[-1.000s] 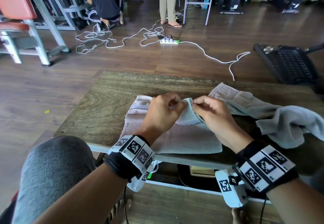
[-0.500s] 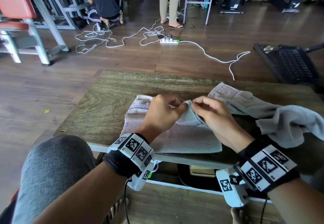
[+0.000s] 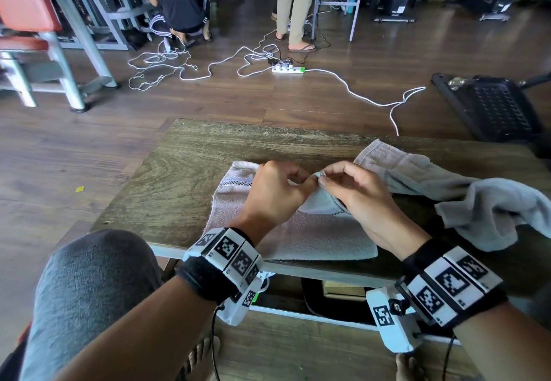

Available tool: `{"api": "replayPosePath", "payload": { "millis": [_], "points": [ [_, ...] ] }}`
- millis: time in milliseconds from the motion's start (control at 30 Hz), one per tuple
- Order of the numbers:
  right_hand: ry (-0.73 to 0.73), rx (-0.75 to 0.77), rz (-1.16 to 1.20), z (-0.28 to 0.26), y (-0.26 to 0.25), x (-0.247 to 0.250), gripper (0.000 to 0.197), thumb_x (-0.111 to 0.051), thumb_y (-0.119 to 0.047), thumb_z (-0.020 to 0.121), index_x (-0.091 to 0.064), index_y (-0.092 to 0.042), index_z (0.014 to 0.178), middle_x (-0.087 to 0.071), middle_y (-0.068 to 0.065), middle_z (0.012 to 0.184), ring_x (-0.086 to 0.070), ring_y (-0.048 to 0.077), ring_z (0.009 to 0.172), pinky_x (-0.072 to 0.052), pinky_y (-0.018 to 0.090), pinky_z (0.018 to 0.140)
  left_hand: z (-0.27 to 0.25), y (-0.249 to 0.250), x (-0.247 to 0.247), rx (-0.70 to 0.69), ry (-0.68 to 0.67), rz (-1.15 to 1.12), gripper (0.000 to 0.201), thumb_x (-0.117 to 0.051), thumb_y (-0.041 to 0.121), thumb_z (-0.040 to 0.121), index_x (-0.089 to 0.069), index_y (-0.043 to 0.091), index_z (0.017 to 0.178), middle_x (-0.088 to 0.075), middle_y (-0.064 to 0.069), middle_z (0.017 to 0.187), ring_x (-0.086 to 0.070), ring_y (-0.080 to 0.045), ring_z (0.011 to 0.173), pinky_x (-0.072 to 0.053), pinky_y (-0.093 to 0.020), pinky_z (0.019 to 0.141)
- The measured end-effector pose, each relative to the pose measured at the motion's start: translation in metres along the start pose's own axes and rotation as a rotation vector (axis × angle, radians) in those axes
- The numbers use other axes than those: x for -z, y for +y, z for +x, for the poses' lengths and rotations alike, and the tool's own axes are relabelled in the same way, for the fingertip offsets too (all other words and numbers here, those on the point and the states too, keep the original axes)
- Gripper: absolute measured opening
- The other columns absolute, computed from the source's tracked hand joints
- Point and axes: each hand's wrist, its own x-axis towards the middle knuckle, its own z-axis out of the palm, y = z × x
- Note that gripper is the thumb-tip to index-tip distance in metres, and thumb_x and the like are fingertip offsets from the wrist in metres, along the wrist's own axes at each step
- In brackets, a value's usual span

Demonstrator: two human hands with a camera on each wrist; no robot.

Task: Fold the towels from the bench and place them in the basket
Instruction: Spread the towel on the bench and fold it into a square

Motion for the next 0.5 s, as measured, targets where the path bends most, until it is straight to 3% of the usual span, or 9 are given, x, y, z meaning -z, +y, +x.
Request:
{"api": "replayPosePath", "payload": {
  "millis": [167,367,433,500],
  "points": [
    [0.022,0.025,-0.025,0.0012,0.0,-0.0003,0.004,-0.075,-0.023,0.088,-0.075,-0.021,0.092,-0.07,0.002,0.088,-0.06,0.01,0.085,-0.044,0.031,0.081,-0.0009,0.0027,0.001,-0.003,-0.011,0.004,0.016,-0.072,0.026,0.083,-0.076,0.015,0.071,-0.075,0.007,0.077,-0.068,-0.004,0.073,-0.053,-0.031,0.07],
    [0.055,0.031,-0.047,0.003,0.0021,0.0012,0.013,-0.078,-0.031,0.085,-0.077,-0.02,0.092,-0.074,0.012,0.095,-0.067,0.033,0.095,-0.051,0.04,0.085,-0.002,0.0045,0.0009,-0.009,-0.011,0.019,0.017,-0.073,0.027,0.083,-0.076,0.017,0.069,-0.074,0.008,0.076,-0.067,-0.004,0.072,-0.053,-0.028,0.069],
    [0.064,0.033,-0.057,0.0034,0.0028,0.0011,0.012,-0.077,-0.031,0.086,-0.077,-0.021,0.091,-0.074,0.013,0.094,-0.068,0.028,0.088,-0.05,0.041,0.083,-0.0024,0.0048,0.001,-0.006,-0.015,0.024,0.017,-0.073,0.027,0.083,-0.075,0.017,0.069,-0.074,0.008,0.076,-0.067,-0.004,0.072,-0.052,-0.027,0.069],
    [0.065,0.025,-0.077,0.0037,0.0028,0.0016,0.011,-0.076,-0.032,0.087,-0.077,-0.022,0.09,-0.075,0.007,0.09,-0.07,0.025,0.092,-0.053,0.043,0.086,-0.0026,0.0046,0.001,0.001,-0.019,0.013,0.018,-0.074,0.028,0.083,-0.075,0.016,0.07,-0.074,0.008,0.076,-0.067,-0.004,0.072,-0.052,-0.027,0.068]
  ]
}}
